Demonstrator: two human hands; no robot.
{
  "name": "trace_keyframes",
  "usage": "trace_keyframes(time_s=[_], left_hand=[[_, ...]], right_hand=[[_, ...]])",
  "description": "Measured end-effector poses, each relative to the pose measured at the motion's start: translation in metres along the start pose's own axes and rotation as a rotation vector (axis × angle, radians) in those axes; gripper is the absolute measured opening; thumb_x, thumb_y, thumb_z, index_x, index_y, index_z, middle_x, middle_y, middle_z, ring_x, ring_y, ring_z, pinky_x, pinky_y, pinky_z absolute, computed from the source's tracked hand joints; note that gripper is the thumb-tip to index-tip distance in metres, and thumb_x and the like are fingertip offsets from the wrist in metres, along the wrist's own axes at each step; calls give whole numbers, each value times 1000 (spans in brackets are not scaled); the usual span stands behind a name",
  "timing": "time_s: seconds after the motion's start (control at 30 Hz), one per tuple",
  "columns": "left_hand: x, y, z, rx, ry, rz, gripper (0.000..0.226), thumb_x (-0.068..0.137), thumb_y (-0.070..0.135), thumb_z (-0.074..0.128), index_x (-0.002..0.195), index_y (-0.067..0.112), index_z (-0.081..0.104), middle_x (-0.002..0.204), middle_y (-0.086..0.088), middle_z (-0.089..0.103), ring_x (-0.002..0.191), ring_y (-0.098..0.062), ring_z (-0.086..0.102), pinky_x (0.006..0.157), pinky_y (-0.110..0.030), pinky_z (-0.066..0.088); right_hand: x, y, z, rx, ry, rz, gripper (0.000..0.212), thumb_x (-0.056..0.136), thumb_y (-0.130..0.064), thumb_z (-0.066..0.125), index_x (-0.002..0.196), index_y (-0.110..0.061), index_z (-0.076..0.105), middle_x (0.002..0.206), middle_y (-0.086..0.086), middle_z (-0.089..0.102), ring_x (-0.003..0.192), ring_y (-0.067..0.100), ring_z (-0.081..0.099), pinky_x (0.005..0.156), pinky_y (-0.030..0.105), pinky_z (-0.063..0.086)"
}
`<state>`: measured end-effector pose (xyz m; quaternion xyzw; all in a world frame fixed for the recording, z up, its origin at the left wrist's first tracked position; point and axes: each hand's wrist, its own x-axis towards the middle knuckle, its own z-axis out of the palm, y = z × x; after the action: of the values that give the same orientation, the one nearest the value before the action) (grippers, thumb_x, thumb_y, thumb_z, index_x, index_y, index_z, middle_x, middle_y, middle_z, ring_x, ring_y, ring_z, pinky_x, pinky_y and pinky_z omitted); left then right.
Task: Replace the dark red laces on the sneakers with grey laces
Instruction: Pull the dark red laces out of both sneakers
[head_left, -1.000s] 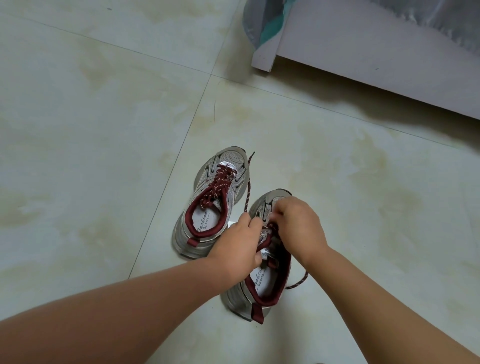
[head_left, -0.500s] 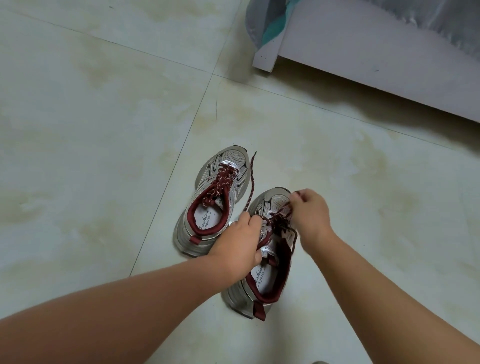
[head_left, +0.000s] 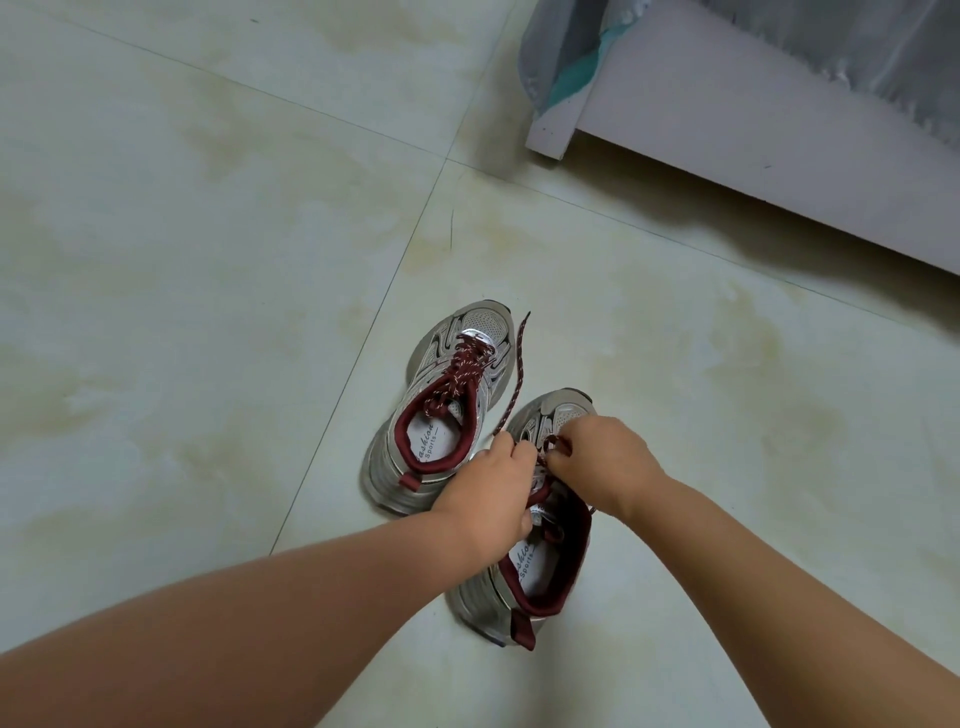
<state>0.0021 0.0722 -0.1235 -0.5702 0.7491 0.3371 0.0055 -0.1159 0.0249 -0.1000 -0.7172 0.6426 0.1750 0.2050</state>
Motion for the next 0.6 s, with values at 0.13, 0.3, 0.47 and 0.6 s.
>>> trace_keyframes(time_s=[0.13, 0.3, 0.47, 0.6], left_hand=[[-2, -1, 0, 9, 13, 11, 33, 86, 16, 58, 112, 9, 39, 119, -10, 40, 105, -25, 48, 75, -25, 32], [-5, -3, -1, -9, 11, 7, 34, 86, 14, 58, 113, 9, 38, 119, -10, 41, 106, -26, 48, 83, -29, 39], [-5, -5, -1, -13, 14, 3, 35, 86, 14, 58, 114, 10, 38, 120, -10, 40, 107, -25, 47, 84, -27, 38], [-5, -5, 0, -23, 7, 3, 35, 85, 15, 58, 113, 10, 38, 119, -10, 40, 107, -26, 47, 83, -28, 37]], right_hand=[[1, 1, -10, 180, -126, 6, 33, 91, -17, 46, 60, -7, 40, 62, 6, 42, 64, 23, 40, 50, 27, 28], [-5, 23, -42, 1072, -32, 278, 28, 91, -5, 43, 69, -1, 60, 65, 5, 57, 66, 17, 47, 69, 28, 43], [-20, 23, -33, 1323, -87, 275, 23, 93, -3, 46, 71, -4, 54, 65, 7, 65, 58, 14, 49, 64, 23, 47], [-17, 18, -13, 999, 44, 214, 20, 83, 6, 53, 92, -11, 49, 69, 12, 61, 50, 13, 49, 48, 21, 37]])
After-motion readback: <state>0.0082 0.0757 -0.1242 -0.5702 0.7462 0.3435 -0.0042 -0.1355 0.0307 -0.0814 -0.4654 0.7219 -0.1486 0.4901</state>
